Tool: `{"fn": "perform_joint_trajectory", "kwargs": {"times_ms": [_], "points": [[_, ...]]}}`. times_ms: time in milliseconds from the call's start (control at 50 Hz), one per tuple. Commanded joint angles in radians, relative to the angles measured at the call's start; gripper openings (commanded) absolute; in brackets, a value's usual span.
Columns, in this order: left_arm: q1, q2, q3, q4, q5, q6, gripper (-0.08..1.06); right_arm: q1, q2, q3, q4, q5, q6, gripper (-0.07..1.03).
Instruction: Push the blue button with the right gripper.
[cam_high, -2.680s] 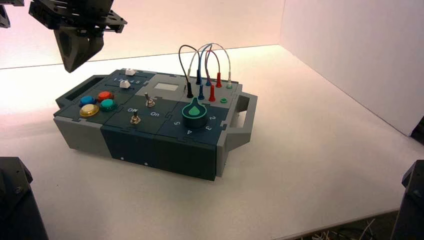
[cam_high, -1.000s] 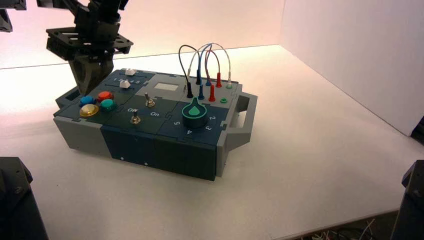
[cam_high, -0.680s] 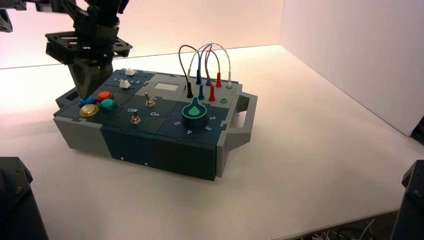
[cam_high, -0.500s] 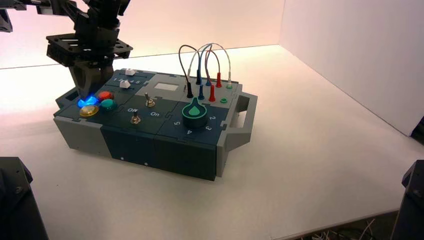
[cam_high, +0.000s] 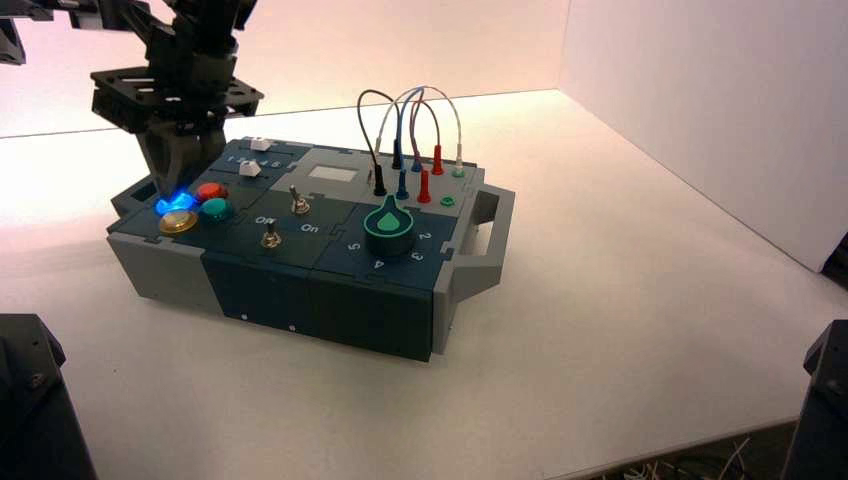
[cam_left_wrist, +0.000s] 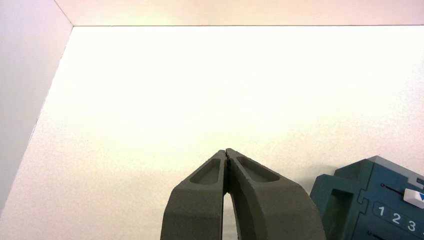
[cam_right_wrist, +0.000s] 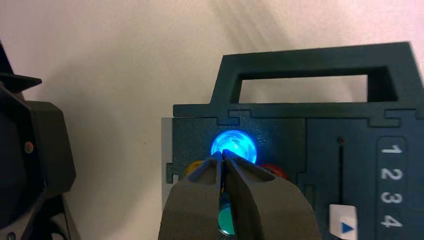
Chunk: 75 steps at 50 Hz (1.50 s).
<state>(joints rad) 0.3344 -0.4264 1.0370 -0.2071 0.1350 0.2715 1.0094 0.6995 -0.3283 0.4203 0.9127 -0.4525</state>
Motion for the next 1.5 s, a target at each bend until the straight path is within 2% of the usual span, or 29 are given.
{"fn": "perform_joint_trajectory", "kwargs": {"times_ms": [20, 200, 460, 920, 1040, 1500], "points": [[0.003, -0.005, -0.028, -0.002, -0.009, 0.000, -0.03, 0.008, -0.049, -0.051, -0.015, 0.015, -0.006, -0.02], [0.003, -0.005, -0.028, 0.000, -0.009, -0.002, -0.03, 0.009, -0.052, -0.078, -0.025, 0.031, -0.005, -0.02], [0.003, -0.005, -0.029, -0.002, -0.009, -0.002, -0.03, 0.009, -0.058, -0.080, -0.038, 0.032, -0.003, -0.02], [0.003, -0.005, -0.032, 0.000, -0.009, -0.002, -0.03, 0.002, -0.081, -0.083, -0.038, 0.035, -0.002, -0.02], [0.003, -0.005, -0.029, 0.000, -0.008, 0.000, -0.03, 0.000, -0.086, -0.086, -0.038, 0.035, -0.003, 0.04], [0.003, -0.005, -0.034, 0.000, -0.009, 0.000, -0.03, -0.020, -0.115, -0.087, -0.038, 0.044, -0.003, 0.04]]}}
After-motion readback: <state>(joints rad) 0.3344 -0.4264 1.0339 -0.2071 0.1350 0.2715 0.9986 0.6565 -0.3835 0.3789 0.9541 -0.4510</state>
